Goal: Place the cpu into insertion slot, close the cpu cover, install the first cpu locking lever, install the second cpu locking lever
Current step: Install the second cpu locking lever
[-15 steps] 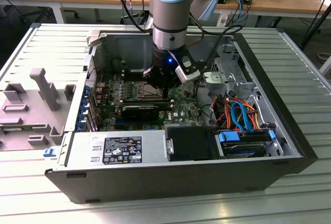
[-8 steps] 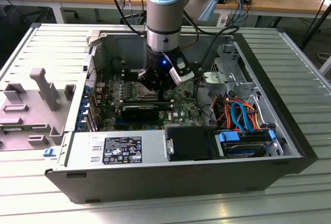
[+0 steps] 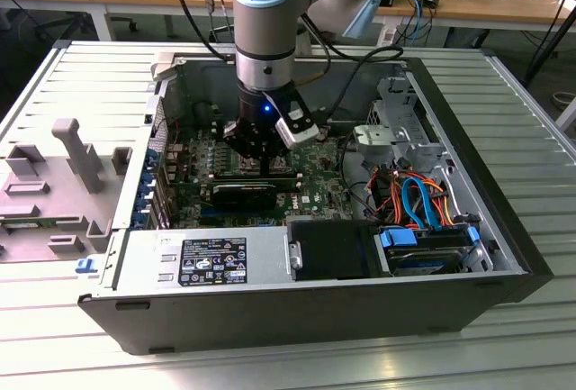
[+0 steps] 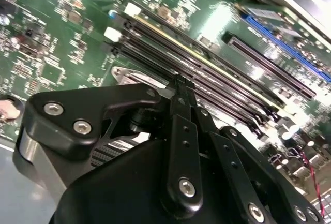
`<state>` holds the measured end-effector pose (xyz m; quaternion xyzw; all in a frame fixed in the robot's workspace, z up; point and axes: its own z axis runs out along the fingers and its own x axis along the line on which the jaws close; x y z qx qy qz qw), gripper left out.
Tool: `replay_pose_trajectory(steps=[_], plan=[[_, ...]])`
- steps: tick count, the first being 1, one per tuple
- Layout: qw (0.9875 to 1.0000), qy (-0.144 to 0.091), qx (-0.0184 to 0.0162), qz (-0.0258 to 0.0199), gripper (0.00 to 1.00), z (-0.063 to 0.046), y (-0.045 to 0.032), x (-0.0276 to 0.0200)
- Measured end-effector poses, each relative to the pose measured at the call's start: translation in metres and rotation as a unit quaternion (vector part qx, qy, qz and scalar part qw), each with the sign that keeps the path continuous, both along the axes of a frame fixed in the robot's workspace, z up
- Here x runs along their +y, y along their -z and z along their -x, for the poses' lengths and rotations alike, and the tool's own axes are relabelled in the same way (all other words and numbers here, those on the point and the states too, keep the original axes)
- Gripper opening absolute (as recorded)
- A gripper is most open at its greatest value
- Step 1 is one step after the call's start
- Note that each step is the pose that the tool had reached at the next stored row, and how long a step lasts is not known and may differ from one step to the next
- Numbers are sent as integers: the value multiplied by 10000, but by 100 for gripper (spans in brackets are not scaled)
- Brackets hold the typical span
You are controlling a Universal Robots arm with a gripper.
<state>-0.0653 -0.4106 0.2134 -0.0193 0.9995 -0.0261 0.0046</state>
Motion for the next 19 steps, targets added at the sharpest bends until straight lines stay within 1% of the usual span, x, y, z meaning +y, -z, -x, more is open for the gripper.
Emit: replay_pose_trajectory(steps=[4,6,10,12,16,17,19], plan=[[10000,0,-3,0,11,129,0,0],[10000,-1,-5,0,11,176,0,0],[10000,0,-11,0,11,359,1,0],[10000,0,-11,-1,11,419,5,0],[10000,-13,-11,0,11,449,12,3],[10000,-14,-11,0,11,456,18,15],[10000,-15,-11,0,11,463,33,54]])
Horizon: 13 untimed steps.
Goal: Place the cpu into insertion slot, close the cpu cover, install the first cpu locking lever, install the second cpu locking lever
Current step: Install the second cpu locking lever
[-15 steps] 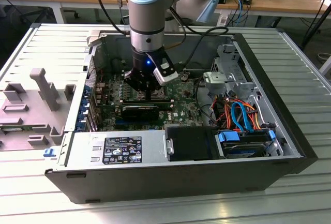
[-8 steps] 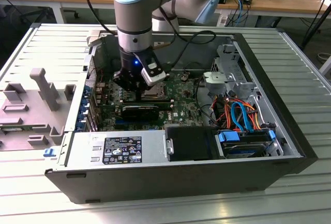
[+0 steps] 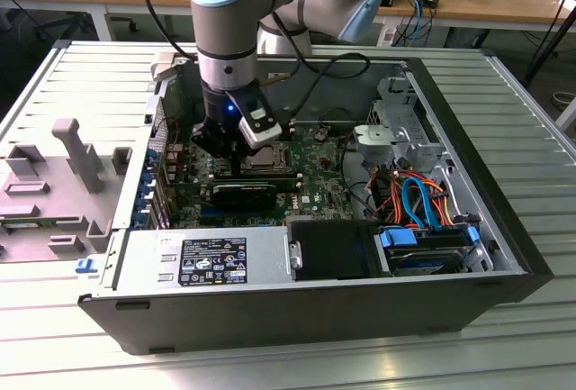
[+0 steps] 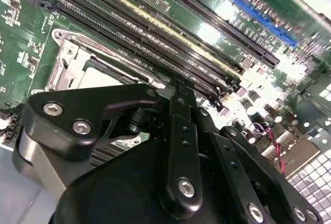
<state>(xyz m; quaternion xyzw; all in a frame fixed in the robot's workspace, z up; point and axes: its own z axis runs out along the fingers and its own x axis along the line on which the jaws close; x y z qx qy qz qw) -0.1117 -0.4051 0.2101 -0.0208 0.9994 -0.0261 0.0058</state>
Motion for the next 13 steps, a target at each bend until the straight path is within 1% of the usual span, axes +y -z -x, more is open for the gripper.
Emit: replay_pose_trajectory(steps=[1,5,13], plan=[[10000,-1,-1,-1,11,4,8,12],[10000,-12,0,0,11,15,34,19],[9999,-117,0,-6,11,51,36,54]])
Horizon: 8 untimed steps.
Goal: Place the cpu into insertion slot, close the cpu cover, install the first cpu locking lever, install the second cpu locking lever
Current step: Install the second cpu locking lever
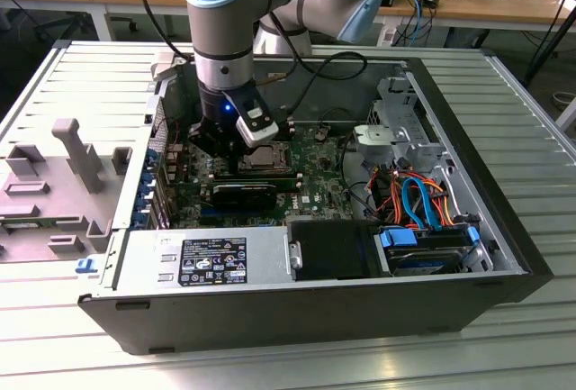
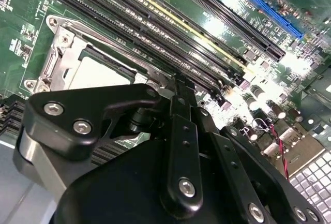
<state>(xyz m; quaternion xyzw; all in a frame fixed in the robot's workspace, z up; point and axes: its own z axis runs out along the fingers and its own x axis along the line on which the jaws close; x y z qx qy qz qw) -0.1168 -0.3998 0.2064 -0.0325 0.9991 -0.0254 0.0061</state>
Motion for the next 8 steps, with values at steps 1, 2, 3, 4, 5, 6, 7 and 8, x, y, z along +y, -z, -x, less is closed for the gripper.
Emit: replay_pose_trajectory(steps=[1,2,3,4,5,6,7,8], plan=[[10000,-15,0,0,11,0,0,1],[10000,-21,-1,-1,11,0,-2,1],[10000,-24,0,0,11,0,-7,1],[10000,-27,0,1,11,0,-8,4],[10000,-32,0,0,11,0,-9,6],[10000,-37,0,-2,11,0,-9,7],[10000,-46,0,-6,11,-1,-9,11],[10000,-63,0,-17,11,-1,-8,16]])
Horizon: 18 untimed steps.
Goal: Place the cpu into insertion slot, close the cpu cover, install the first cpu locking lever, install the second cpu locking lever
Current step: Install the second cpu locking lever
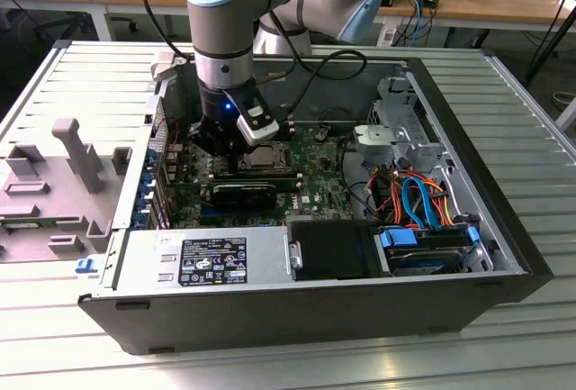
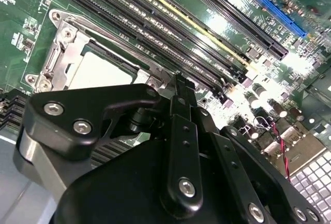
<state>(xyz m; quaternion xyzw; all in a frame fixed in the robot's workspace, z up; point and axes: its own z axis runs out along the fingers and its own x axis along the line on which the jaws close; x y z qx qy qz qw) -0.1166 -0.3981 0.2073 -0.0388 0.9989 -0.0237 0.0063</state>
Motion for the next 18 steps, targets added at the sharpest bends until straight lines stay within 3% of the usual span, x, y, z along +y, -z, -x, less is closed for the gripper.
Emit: replay_pose_trajectory(steps=[7,14,17,18], plan=[[10000,-62,0,-34,11,-4,-11,11],[10000,-63,8,-43,11,-71,-245,11],[10000,-63,19,-65,11,-108,-310,11],[9999,-64,37,-88,11,-149,-346,11]])
